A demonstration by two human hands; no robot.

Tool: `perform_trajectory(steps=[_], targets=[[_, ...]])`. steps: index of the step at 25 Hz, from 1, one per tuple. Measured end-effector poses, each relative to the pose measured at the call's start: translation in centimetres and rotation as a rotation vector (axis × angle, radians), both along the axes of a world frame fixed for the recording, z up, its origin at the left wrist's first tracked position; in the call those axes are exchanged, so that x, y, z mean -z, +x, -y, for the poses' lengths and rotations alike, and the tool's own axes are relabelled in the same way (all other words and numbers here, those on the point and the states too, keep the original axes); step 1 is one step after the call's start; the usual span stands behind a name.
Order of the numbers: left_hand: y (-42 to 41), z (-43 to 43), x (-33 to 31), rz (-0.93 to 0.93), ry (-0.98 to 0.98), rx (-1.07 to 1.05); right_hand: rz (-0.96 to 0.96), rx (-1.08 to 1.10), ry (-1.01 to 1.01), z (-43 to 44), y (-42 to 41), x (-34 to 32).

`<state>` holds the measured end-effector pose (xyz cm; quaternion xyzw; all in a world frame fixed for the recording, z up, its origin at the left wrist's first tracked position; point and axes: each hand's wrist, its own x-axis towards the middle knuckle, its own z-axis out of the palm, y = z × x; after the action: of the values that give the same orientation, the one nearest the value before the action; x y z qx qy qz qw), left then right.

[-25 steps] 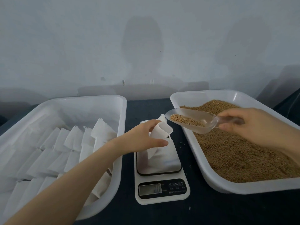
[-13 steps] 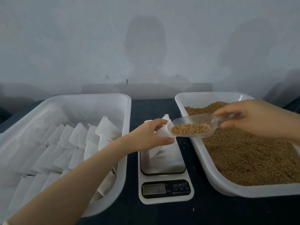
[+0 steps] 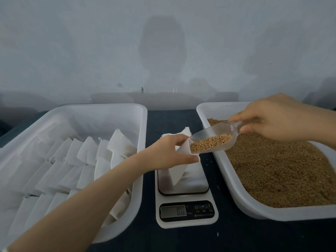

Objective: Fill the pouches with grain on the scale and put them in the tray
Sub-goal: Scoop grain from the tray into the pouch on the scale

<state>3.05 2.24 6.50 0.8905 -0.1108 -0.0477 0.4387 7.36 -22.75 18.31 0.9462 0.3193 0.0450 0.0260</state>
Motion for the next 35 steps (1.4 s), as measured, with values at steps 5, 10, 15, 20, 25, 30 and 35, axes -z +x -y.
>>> perform_trajectory(steps=[5,10,15,20,25,30,35], targets=[[-0.1,0.0,-0.2,0.007,-0.005,0.001,0.092,-0.058,-0.051,-0.7,0.3,-0.5],[-0.2,0.0,-0.3,0.021,-0.018,-0.004,0.094,-0.064,-0.057,-0.8,0.8,-0.3],[-0.2,-0.1,-0.5,0.035,-0.045,-0.008,0.12,-0.053,-0.049,-0.5,1.3,-0.2],[-0.1,-0.1,-0.4,0.049,-0.038,-0.016,0.193,-0.072,-0.087,-0.8,1.5,-0.4],[-0.1,-0.1,-0.3,0.05,-0.048,-0.03,0.255,-0.102,-0.093,-1.4,1.2,-0.8],[-0.1,-0.2,-0.3,0.06,-0.07,-0.047,0.305,-0.1,-0.142,-2.2,0.8,-1.1],[-0.1,-0.2,-0.3,0.064,-0.067,-0.067,0.411,-0.087,-0.24,-3.0,0.3,-1.2]])
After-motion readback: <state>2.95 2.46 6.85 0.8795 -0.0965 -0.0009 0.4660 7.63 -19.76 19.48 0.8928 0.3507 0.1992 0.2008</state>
